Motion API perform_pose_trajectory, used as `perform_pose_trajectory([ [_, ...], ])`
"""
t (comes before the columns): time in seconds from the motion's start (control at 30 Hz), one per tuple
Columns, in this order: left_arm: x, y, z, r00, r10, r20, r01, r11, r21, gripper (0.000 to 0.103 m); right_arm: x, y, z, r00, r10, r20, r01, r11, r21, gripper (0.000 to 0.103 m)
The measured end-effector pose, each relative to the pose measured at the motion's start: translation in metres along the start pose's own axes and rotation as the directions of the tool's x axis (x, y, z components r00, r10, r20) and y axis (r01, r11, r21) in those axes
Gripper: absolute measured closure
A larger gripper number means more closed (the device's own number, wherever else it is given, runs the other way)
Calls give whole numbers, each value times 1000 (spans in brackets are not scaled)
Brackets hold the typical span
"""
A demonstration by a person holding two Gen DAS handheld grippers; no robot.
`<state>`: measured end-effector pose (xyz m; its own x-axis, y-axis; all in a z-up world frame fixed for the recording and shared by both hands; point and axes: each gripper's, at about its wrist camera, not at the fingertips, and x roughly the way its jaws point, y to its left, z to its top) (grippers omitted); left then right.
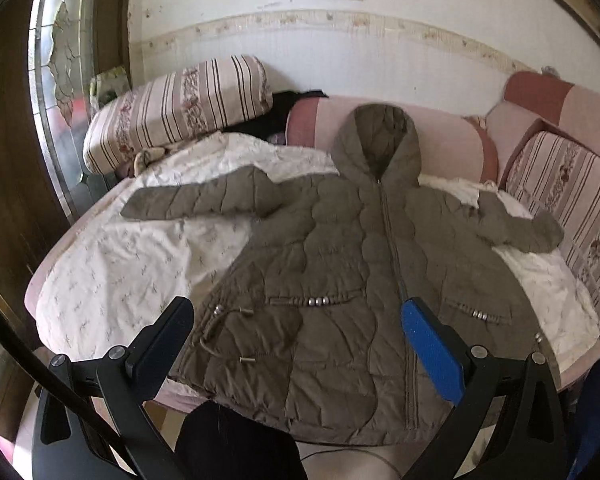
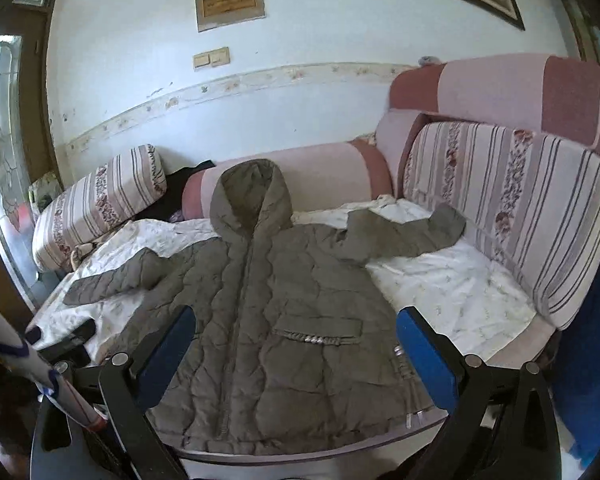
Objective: Fold large clothes
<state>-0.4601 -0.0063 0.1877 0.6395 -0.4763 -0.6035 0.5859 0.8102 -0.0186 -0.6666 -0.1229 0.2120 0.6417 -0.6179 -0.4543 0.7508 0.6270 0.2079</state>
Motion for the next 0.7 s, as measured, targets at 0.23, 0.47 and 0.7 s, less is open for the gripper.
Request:
perform_pose_trajectory([
  [0.23,13,5,-6,1000,4,-30,-4,1000,9,0,20,29,3,996,17,-82,-20,999,-39,1],
  [0.47,20,6,-6,999,4,-50,-4,1000,13,0,29,42,-4,993,21,-116,-31,996,-82,1],
  [0.7,22,6,-5,999,0,-53,1,1000,17,0,32,42,-7,992,11,-126,-22,996,-85,1],
])
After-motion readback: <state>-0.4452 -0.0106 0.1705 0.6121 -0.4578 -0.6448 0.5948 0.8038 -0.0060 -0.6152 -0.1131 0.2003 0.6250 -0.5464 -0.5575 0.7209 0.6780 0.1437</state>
